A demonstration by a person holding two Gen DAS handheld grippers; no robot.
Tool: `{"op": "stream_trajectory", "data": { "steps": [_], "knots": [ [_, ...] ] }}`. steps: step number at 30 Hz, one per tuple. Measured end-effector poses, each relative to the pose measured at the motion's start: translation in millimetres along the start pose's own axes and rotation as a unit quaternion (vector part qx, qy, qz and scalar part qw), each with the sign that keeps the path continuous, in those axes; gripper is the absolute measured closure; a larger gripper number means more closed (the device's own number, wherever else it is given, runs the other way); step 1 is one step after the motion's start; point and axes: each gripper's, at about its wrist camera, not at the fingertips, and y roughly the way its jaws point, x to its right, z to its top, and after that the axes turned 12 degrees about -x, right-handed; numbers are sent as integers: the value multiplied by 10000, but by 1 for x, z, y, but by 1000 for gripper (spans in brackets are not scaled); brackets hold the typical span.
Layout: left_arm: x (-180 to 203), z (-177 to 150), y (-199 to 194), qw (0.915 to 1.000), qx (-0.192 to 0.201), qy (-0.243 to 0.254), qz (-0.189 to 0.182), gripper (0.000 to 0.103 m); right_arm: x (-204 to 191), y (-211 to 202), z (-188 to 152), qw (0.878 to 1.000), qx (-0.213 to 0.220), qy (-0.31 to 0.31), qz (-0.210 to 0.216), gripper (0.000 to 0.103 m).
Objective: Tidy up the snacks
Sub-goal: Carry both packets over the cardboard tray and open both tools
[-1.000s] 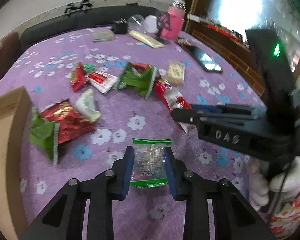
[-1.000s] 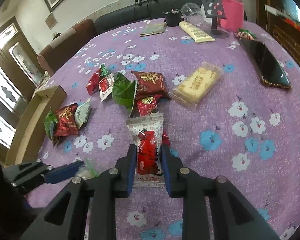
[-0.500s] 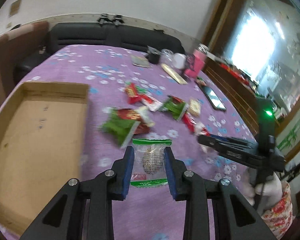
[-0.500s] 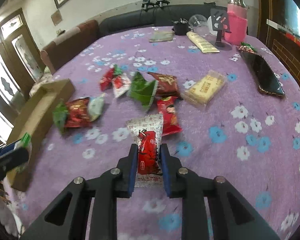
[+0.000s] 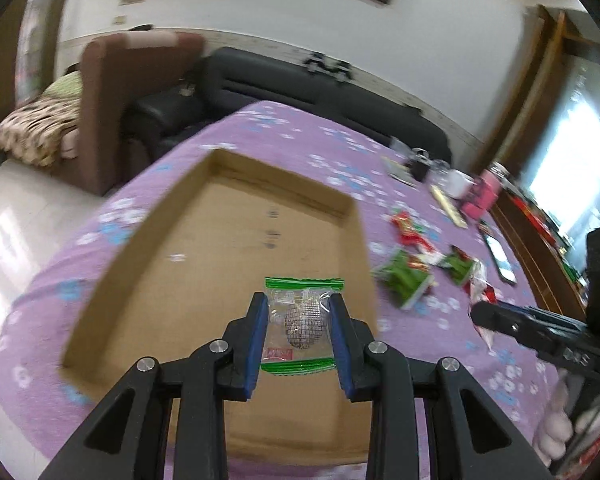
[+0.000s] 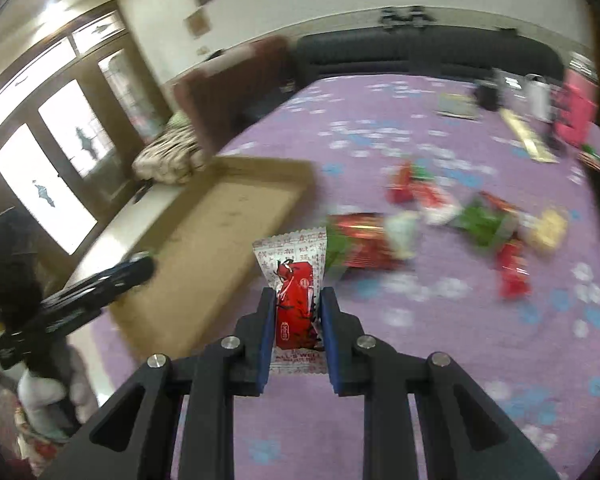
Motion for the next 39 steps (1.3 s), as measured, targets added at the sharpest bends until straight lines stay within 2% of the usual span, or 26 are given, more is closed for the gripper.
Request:
{"op": "stream_trajectory", "data": {
  "steps": [6, 10, 16, 25, 27, 29, 31, 36, 39],
  "knots": [
    [-31, 0, 2, 9987, -17, -224, 452, 71, -66, 43, 14, 9976, -377, -533, 234, 81],
    [-45, 1, 6, 9977, -77, -280, 606, 71, -92, 79, 17, 9952, -670, -673, 255, 81],
    [-59, -1, 13, 9971, -203, -433, 586, 71, -111, 120, 19, 9920, -960, -789, 229, 81],
    [-61, 0, 10, 9971, -181, -471, 563, 70, -113, 135, 19, 9907, -1101, -772, 230, 81],
    [-60, 2, 6, 9972, -131, -488, 558, 65, -114, 137, 18, 9905, -1104, -786, 218, 79],
    [-59, 3, 1, 9968, -54, -536, 584, 47, -116, 135, 17, 9907, -1063, -830, 181, 79],
    [-58, 4, -6, 9964, 54, -599, 599, 41, -118, 132, 16, 9909, -1012, -869, 191, 76],
    [-56, 6, -20, 9952, 228, -716, 625, 39, -114, 106, 20, 9940, -622, -858, 284, 72],
    [-49, 7, -28, 9950, 337, -733, 585, 33, -102, 84, 22, 9961, -353, -754, 308, 65]
  ]
}}
